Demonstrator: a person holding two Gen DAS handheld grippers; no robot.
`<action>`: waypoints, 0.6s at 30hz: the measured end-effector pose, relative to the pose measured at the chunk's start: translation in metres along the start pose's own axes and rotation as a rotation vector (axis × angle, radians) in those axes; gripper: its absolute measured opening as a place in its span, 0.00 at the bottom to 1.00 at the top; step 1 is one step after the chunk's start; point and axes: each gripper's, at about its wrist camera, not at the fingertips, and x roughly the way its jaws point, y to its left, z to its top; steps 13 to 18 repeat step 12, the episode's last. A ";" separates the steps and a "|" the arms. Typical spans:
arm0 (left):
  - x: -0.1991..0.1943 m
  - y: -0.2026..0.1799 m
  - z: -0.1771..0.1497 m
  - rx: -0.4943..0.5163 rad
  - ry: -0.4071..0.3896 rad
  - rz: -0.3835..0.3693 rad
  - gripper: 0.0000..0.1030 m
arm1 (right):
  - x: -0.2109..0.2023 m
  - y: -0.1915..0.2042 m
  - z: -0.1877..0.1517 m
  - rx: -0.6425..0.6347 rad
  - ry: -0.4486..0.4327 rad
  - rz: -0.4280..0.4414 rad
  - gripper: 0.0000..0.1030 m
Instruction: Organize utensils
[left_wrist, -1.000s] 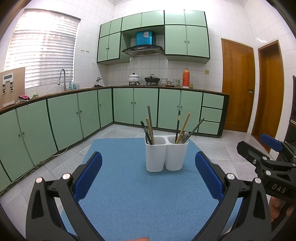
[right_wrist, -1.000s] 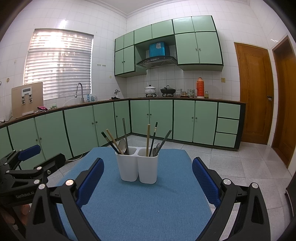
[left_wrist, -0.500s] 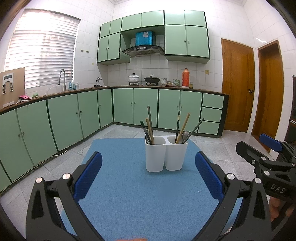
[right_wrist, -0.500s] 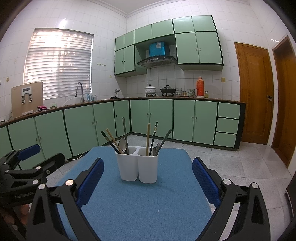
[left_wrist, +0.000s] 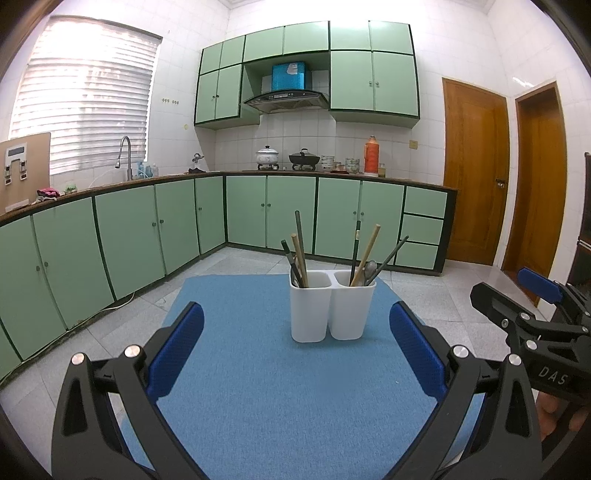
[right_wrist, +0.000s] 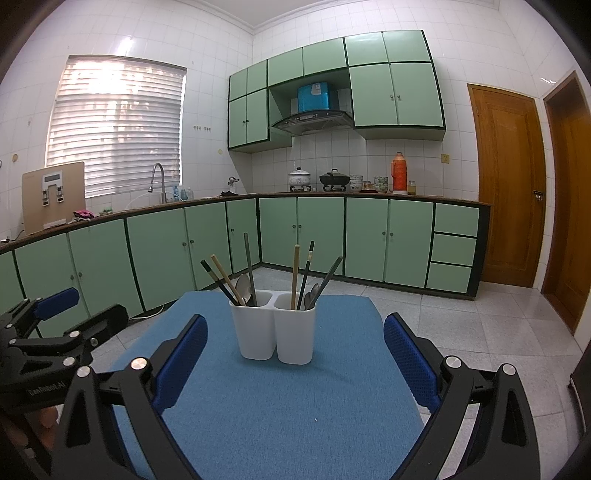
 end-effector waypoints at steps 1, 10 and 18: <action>0.000 0.000 0.000 0.000 0.000 -0.001 0.95 | 0.000 0.000 0.000 0.000 0.000 0.001 0.91; 0.000 0.000 0.000 0.002 0.001 -0.003 0.95 | 0.000 0.000 0.001 -0.001 0.001 0.001 0.91; 0.000 0.000 0.000 0.000 0.002 -0.002 0.95 | 0.000 0.000 0.001 0.000 0.001 0.001 0.91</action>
